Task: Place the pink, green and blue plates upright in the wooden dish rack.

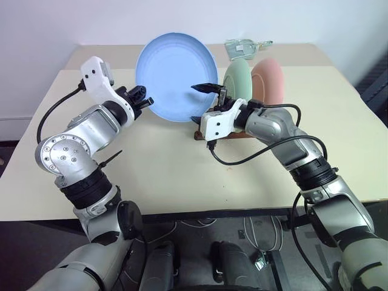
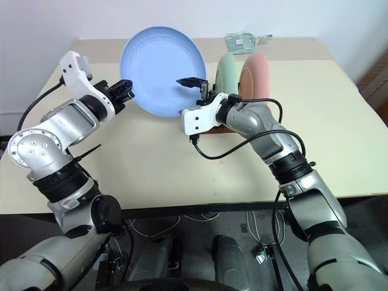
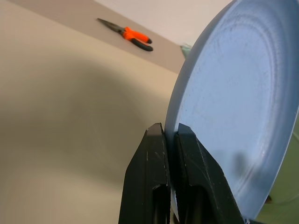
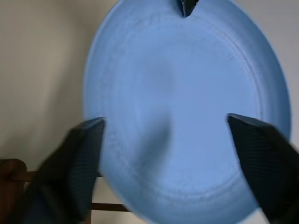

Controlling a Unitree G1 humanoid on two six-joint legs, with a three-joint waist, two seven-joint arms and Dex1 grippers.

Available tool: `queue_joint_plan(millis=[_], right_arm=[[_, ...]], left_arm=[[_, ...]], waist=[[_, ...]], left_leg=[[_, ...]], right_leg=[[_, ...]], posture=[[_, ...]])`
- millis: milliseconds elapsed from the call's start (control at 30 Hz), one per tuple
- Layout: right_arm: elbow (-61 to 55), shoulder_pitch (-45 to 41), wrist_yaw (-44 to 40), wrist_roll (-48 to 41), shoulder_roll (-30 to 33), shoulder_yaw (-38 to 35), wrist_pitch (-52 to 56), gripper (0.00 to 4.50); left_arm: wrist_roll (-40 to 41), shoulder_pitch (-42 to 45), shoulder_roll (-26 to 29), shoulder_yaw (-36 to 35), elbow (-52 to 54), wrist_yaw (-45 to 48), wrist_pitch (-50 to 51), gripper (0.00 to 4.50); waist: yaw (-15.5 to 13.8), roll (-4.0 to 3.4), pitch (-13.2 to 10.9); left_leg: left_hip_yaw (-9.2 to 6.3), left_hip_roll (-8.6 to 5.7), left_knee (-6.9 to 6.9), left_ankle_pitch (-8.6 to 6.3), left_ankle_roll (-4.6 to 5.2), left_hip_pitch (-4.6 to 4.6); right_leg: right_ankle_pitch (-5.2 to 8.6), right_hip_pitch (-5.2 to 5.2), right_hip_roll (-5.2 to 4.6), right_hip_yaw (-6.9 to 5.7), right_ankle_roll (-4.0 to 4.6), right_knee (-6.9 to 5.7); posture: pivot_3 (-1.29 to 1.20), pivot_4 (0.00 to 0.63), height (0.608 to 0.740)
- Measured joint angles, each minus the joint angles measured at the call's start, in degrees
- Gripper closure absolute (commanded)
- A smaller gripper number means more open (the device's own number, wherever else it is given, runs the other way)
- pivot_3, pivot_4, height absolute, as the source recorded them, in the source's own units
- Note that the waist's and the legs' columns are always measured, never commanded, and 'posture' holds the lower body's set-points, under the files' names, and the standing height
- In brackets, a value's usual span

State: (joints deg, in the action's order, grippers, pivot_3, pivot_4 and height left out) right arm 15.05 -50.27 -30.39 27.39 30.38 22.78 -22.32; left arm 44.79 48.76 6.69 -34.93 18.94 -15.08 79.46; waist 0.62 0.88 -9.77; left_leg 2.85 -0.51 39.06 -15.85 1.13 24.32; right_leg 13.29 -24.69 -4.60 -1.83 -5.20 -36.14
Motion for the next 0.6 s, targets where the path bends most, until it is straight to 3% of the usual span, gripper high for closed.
queue_joint_plan(millis=[167,267,333,467,600], right_arm=[[-0.69,0.3,-0.15,-0.32,0.16,-1.13,-0.89,1.82],[-4.73,1.47,-3.7,-4.82,1.18,-3.12,0.53,0.93],[-8.13,2.84,-7.2,-8.64,2.48,-4.27,1.99,0.04],[-11.44,5.13,-11.05,-10.36,4.0,-4.99,3.65,0.04],[-10.2,5.38,-7.93,-4.92,2.86,-4.13,4.02,0.04]], left_arm=[[0.44,0.04,0.08,0.25,0.01,-0.13,0.18,4.5],[0.55,0.05,0.2,0.31,-0.04,0.07,-0.05,4.5],[0.63,0.05,0.53,0.31,-0.12,0.16,-0.1,4.5],[0.63,0.07,1.19,0.48,-0.74,0.63,-0.46,4.5],[0.88,0.92,0.96,1.05,-0.88,0.82,-0.17,4.5]], waist=[[0.01,0.0,0.0],[-0.05,0.0,0.0],[-0.04,0.0,0.0],[0.02,0.0,0.0],[0.01,0.0,0.0]], left_leg=[[-0.01,0.0,0.0,0.02,-0.04,0.0],[-0.01,0.0,0.0,0.02,-0.04,0.0],[-0.02,0.01,0.01,0.02,-0.04,-0.01],[-0.02,0.01,0.01,0.02,-0.05,-0.04],[-0.01,0.01,0.01,0.03,-0.05,-0.04]], right_leg=[[0.0,0.0,0.03,0.0,0.0,0.0],[0.0,0.01,0.03,-0.01,0.0,0.01],[0.0,0.03,0.02,-0.01,0.0,0.01],[0.0,0.04,0.03,-0.01,0.0,0.0],[0.0,0.04,0.02,0.0,0.0,0.0]], posture=[[0.0,0.15,0.74],[0.0,0.15,0.74],[0.0,0.15,0.74],[0.0,0.15,0.74],[0.0,0.15,0.74]])
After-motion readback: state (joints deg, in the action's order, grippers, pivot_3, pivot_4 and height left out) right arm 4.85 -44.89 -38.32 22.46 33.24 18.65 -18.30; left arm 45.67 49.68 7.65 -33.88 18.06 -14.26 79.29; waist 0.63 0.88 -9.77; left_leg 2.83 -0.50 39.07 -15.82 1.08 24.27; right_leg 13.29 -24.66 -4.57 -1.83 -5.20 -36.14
